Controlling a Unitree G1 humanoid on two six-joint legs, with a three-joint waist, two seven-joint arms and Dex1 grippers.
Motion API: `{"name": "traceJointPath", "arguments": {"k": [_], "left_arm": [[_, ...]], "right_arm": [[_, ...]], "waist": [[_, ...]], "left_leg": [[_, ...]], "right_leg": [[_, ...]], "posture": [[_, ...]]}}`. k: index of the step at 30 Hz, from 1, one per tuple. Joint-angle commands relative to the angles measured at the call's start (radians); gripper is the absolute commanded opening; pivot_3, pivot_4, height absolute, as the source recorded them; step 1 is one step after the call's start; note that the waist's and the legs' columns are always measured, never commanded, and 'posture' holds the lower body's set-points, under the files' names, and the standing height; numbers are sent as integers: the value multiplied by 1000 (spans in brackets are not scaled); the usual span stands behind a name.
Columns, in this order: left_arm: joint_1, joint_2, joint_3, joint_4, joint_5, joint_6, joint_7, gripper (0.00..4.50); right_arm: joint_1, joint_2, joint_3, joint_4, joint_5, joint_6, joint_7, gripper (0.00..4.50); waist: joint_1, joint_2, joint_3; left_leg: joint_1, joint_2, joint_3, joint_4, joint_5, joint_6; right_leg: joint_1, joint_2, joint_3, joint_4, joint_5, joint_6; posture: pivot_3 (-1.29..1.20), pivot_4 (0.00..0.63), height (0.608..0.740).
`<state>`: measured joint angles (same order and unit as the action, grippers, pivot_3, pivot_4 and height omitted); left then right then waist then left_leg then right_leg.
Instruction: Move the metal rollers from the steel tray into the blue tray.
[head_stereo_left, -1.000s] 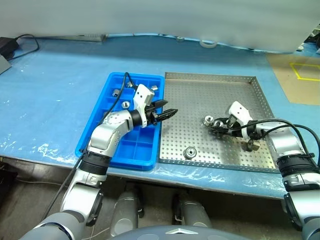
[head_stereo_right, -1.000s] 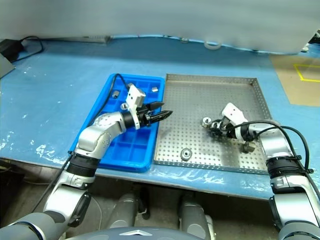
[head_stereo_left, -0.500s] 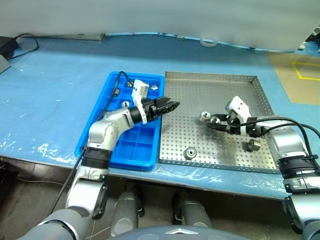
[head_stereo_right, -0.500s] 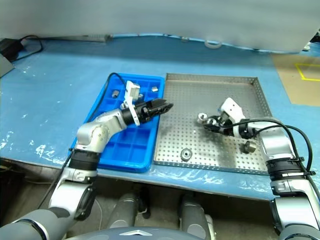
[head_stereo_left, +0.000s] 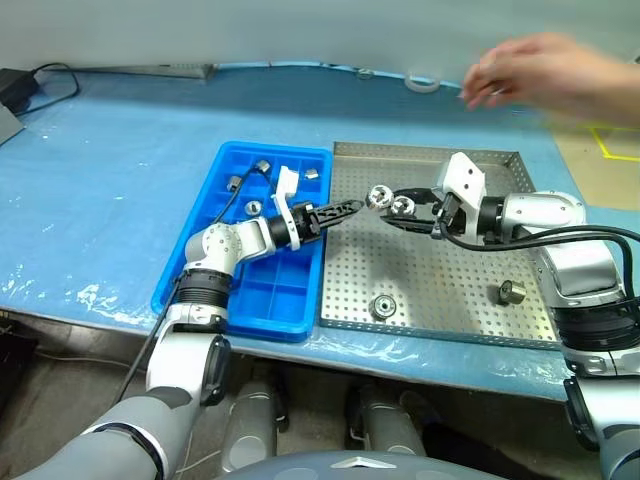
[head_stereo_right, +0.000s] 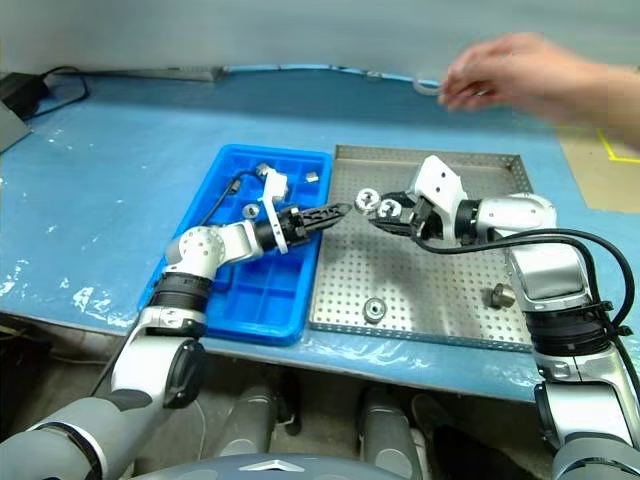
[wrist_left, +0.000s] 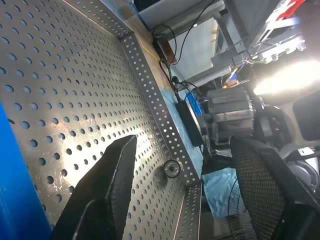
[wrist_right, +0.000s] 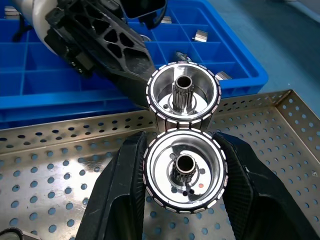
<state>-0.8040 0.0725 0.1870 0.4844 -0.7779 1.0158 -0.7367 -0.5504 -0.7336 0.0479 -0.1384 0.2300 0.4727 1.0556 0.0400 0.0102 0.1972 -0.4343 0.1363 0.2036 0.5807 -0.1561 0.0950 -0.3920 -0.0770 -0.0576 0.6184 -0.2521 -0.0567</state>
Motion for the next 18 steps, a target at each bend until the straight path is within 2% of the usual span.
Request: {"name": "traceJointPath", "arguments": {"k": [1, 18], "left_arm": [[-40, -16, 55, -21, -57, -3, -7, 3108], [-59, -34, 44, 1, -63, 57, -4, 3108]], "right_arm": [[6, -16, 2, -44, 10, -5, 2, 1660], [-3, 6, 33, -60, 9, -23, -27, 1660]], "waist": [[0, 0, 0], [-1, 0, 0]], "left_leg": [[-1, 0, 0, 0, 0, 0], [-3, 0, 0, 1, 0, 0]], "right_leg": [[-1, 0, 0, 0, 0, 0], [-3, 0, 0, 2, 0, 0]], "posture": [[-186, 150, 740], [-199, 150, 740]]}}
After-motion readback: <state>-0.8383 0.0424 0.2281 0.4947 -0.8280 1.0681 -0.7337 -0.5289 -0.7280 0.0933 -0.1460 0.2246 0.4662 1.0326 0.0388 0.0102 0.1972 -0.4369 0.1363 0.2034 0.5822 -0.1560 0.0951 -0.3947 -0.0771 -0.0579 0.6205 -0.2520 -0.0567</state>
